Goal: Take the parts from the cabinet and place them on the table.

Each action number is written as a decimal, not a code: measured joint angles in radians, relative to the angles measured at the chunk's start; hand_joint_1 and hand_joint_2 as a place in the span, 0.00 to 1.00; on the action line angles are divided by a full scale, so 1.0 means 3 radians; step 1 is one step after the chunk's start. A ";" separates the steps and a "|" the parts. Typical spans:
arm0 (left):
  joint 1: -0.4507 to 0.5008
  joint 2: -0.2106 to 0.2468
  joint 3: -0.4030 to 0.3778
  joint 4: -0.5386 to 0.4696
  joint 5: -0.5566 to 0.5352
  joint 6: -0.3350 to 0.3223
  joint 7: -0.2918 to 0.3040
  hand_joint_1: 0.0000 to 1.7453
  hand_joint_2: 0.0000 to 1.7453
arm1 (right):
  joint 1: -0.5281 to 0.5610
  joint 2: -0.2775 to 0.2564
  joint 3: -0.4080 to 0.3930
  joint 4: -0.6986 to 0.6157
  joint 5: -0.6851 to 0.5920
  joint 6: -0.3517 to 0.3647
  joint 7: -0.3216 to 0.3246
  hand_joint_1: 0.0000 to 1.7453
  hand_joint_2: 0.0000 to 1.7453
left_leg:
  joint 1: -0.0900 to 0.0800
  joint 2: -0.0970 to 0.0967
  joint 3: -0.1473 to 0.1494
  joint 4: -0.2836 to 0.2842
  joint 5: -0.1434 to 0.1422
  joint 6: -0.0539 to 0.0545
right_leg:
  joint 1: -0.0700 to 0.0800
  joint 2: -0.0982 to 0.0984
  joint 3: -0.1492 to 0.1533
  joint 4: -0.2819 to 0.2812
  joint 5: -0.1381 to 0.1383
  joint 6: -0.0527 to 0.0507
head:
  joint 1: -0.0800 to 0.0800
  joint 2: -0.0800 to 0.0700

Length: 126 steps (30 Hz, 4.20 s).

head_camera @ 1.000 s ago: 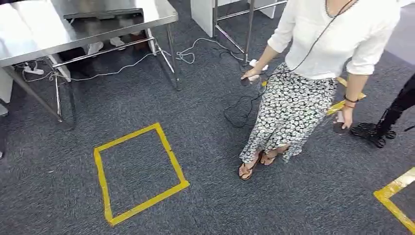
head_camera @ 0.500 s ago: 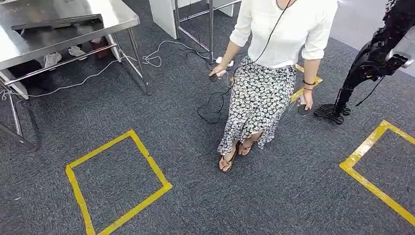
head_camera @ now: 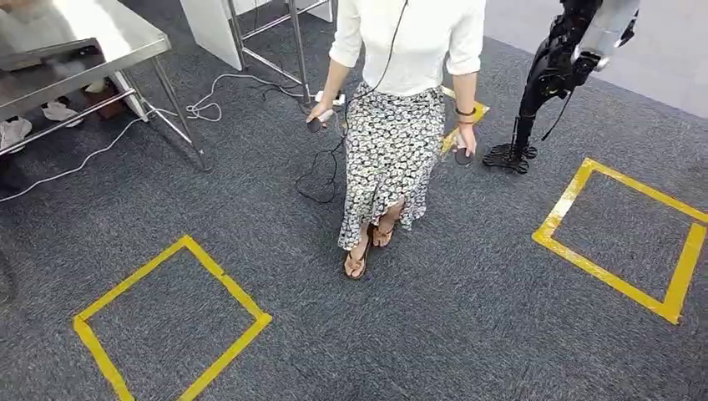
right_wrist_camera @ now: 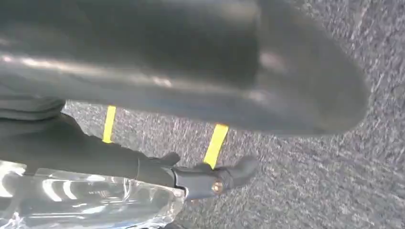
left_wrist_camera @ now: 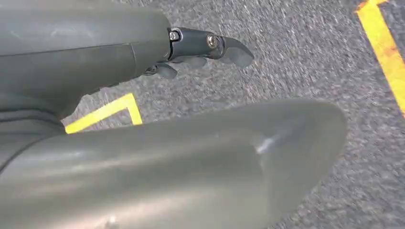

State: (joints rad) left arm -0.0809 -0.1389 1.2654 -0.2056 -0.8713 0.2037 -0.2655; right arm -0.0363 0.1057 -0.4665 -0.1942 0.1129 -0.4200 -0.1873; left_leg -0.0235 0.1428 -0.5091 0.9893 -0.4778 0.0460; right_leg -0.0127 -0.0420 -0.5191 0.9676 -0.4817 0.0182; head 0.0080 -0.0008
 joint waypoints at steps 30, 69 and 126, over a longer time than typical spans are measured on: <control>0.0015 0.0020 -0.0048 0.0000 -0.0050 -0.0003 0.0003 0.00 0.00 | -0.0019 0.0017 -0.0056 0.0004 0.0003 -0.0027 0.0072 0.00 0.00 | 0.0011 -0.0052 -0.0038 0.0004 -0.0001 -0.0019 | 0.0033 -0.0072 0.0028 -0.0021 -0.0014 -0.0008 | 0.0006 0.0000; 0.0038 -0.0004 -0.0011 0.0004 0.0052 0.0081 0.0032 0.00 0.00 | -0.0016 0.0017 -0.0086 0.0005 0.0084 0.0038 0.0149 0.00 0.00 | 0.0148 -0.0475 -0.0528 0.1044 -0.0414 -0.0169 | 0.0016 0.0278 -0.0010 0.0004 0.0081 -0.0148 | -0.0023 0.0000; -0.0014 -0.0081 0.0097 -0.0005 0.0080 0.0113 0.0000 0.00 0.00 | -0.0045 0.0001 -0.0053 -0.0004 0.0126 0.0107 0.0205 0.00 0.00 | 0.0210 -0.0376 -0.0138 0.0341 -0.0282 -0.0197 | -0.0090 0.0125 -0.0108 0.0063 0.0097 -0.0035 | -0.0033 0.0000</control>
State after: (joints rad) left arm -0.0851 -0.1633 1.2943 -0.2071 -0.8473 0.2377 -0.2655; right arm -0.0499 0.1061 -0.4826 -0.1953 0.1507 -0.3879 -0.1259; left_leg 0.0395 0.0301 -0.5503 1.0916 -0.5622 -0.0131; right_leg -0.0396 -0.0044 -0.5515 0.9865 -0.4525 0.0076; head -0.0018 -0.0008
